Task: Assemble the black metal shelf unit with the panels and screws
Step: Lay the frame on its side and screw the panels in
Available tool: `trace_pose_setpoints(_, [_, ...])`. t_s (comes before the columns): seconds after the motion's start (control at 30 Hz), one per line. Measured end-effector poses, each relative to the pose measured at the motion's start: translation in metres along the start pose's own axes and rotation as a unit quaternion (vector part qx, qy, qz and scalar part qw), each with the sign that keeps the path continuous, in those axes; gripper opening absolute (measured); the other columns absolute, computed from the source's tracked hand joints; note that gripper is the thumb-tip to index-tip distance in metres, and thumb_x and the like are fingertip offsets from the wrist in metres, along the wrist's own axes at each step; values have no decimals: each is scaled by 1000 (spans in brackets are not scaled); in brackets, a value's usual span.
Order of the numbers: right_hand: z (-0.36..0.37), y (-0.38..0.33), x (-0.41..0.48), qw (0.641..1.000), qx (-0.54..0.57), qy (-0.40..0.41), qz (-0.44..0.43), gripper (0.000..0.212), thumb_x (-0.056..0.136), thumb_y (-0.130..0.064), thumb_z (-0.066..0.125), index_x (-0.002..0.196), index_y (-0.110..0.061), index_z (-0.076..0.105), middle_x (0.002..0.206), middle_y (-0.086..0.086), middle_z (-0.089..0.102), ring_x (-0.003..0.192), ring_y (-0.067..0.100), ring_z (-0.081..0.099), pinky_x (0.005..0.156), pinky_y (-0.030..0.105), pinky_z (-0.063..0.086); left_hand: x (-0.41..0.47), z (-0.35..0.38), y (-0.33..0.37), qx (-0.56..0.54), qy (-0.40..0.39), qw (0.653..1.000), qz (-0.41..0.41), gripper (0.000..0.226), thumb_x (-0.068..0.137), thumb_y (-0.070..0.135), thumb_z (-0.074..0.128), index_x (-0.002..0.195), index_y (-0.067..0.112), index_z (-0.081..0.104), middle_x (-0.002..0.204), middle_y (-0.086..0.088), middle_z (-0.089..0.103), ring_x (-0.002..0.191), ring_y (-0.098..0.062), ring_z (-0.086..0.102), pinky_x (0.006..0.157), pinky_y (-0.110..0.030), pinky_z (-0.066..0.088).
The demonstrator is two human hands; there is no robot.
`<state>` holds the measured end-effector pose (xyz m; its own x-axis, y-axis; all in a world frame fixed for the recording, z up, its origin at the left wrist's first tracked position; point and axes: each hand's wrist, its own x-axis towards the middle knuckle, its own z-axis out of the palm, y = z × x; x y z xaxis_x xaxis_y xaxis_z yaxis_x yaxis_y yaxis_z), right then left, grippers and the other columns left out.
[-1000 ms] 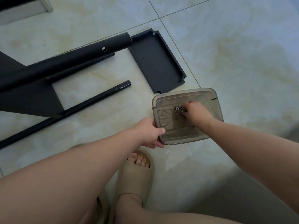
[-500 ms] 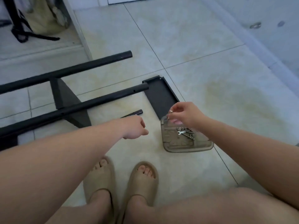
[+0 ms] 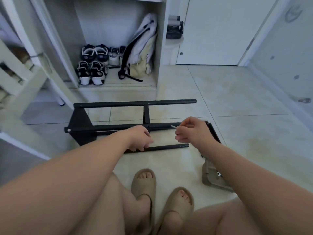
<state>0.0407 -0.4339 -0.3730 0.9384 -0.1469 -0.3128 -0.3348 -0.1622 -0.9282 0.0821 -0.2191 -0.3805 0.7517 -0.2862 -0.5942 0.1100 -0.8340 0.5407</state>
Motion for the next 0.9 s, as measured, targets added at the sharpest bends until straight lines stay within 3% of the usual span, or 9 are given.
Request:
trace_pose_setpoints(0.07, [18,-3,-4,1000,-3,-5,5,8,89,1,68,87,-5,62,76,13,72,64,24,71,68,35,63,-8,-12,-14,56,34,998,16,20,98,31,55,108,20,68,100,2,70,96,-19,68,85,-35,56])
trace_pose_setpoints(0.27, [54,15,4,999,-22,-16,41,10,93,3,61,99,1,68,80,11,66,63,18,66,76,36,62,14,-26,-46,93,123,988,23,24,99,30,52,117,20,65,113,0,64,104,-21,60,91,-36,50])
trace_pose_setpoints(0.4, [67,30,32,998,-5,-2,57,12,93,2,60,96,-3,71,80,10,66,67,17,69,74,32,64,57,-26,-72,127,162,978,39,30,99,34,53,126,22,58,125,-2,60,111,-24,56,97,-42,48])
trace_pose_setpoints(0.53, [74,39,59,997,17,14,70,14,91,-1,61,95,-6,74,83,9,71,73,16,73,74,28,62,103,-35,-72,73,197,977,24,44,101,36,47,140,16,50,140,-7,55,126,-28,52,105,-45,44])
trace_pose_setpoints(0.6, [74,42,69,997,21,11,74,16,92,-2,62,96,-9,75,88,10,73,78,16,75,79,30,63,123,-34,-63,39,177,983,22,41,102,39,45,133,14,56,131,-7,61,120,-29,56,101,-40,45])
trace_pose_setpoints(0.67, [74,45,77,997,22,-5,75,16,92,-1,63,97,-11,75,93,10,75,82,16,76,81,30,62,142,-31,-54,15,156,987,22,34,102,42,43,105,15,64,106,-9,67,100,-30,61,89,-37,47])
trace_pose_setpoints(0.73, [73,48,83,997,26,-19,74,16,93,-1,64,98,-13,74,94,10,76,84,17,76,82,29,62,157,-28,-47,-24,123,992,15,43,102,45,40,91,11,64,88,-5,69,82,-32,64,81,-35,47])
trace_pose_setpoints(0.8, [72,51,86,997,26,-27,71,16,94,-2,65,98,-15,73,93,9,76,84,16,76,80,27,62,170,-23,-43,-76,77,994,-4,52,101,46,38,98,3,67,89,-6,74,73,-30,71,85,-34,51])
trace_pose_setpoints(0.9, [69,58,85,996,21,-29,76,14,94,-3,66,98,-15,73,93,9,77,83,17,76,77,25,62,178,-19,-40,-61,47,997,-29,48,101,45,41,106,5,67,80,-15,72,63,-27,68,73,-31,48])
